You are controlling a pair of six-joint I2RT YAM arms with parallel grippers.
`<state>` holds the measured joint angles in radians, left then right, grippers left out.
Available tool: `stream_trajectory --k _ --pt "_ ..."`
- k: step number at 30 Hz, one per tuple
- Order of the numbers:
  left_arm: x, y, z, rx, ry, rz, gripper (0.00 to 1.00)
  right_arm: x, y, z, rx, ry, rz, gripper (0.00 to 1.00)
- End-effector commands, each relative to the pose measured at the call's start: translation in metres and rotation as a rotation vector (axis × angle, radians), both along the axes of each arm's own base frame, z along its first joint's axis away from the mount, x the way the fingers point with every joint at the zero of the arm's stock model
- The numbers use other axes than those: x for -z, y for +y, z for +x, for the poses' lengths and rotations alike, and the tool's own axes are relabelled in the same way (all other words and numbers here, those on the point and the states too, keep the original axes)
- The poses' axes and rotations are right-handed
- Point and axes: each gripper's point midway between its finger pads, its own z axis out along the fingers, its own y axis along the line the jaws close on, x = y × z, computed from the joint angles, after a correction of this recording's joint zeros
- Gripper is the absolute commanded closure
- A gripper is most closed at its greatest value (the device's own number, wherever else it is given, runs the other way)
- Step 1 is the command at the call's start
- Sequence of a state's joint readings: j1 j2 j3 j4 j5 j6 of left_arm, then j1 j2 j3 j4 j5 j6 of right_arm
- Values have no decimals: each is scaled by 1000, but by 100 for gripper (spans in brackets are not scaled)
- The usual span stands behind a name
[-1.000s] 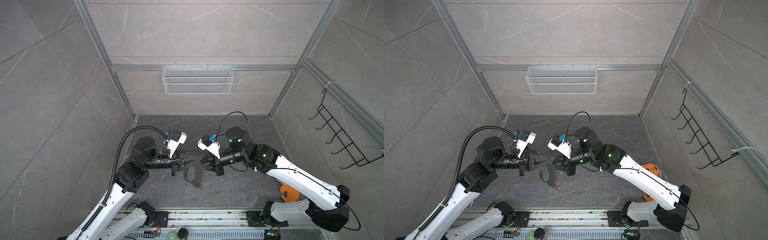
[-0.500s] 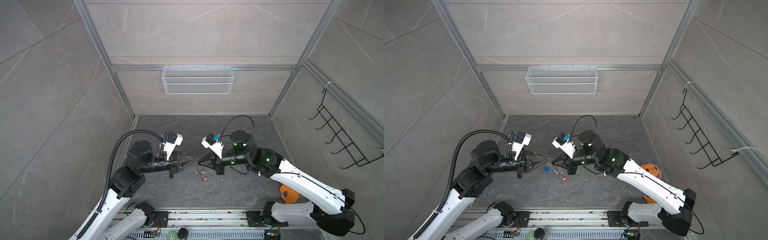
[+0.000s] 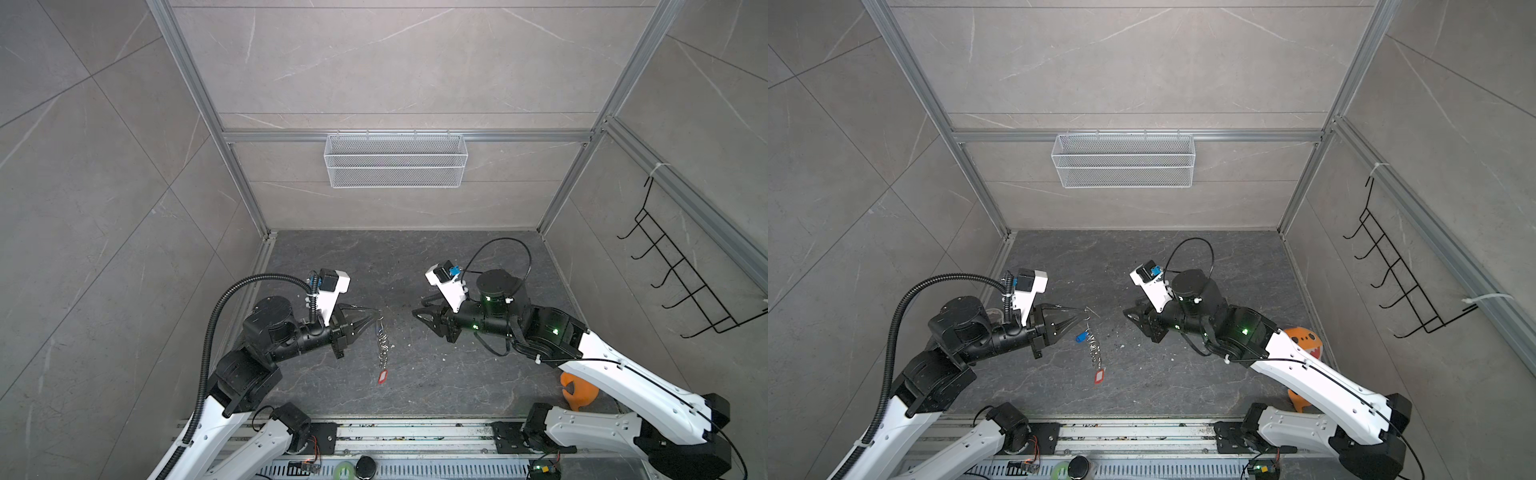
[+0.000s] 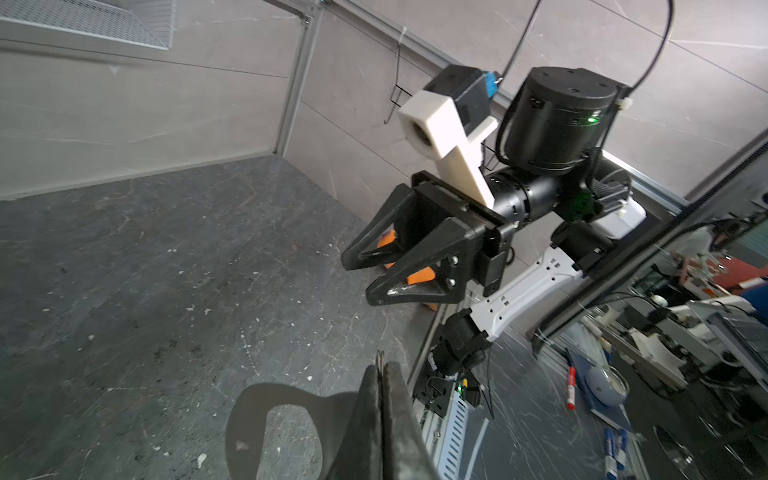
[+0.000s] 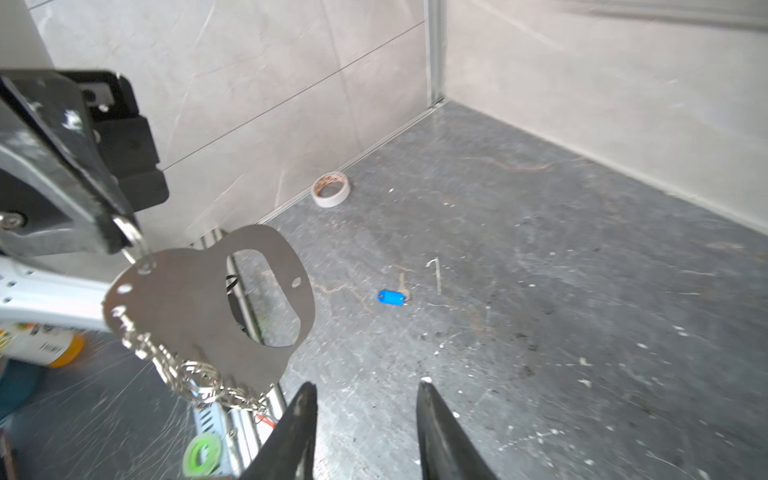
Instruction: Remove the keys from the keyring
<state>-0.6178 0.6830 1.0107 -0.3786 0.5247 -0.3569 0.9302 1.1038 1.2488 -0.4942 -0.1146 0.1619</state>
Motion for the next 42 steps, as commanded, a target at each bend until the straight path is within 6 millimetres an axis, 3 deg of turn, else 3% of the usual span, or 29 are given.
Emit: stream_trajectory --k 1,9,18,25,32,42 --pt "-19 8 18 -119 -28 -60 100 4 -12 4 60 -17 -11 57" --pt "-20 1 39 -167 62 -62 100 -1 15 -40 -230 6 115 55" --pt "-29 -3 35 -132 37 -128 100 -13 34 -36 -279 -47 197 53" --pt "-38 2 38 -170 28 -166 100 14 33 -17 -180 -48 179 48" --pt "-45 3 42 -188 31 -189 100 46 42 -15 -182 12 179 47" --pt "-51 4 42 -187 22 -208 100 68 52 -6 -175 27 158 40"
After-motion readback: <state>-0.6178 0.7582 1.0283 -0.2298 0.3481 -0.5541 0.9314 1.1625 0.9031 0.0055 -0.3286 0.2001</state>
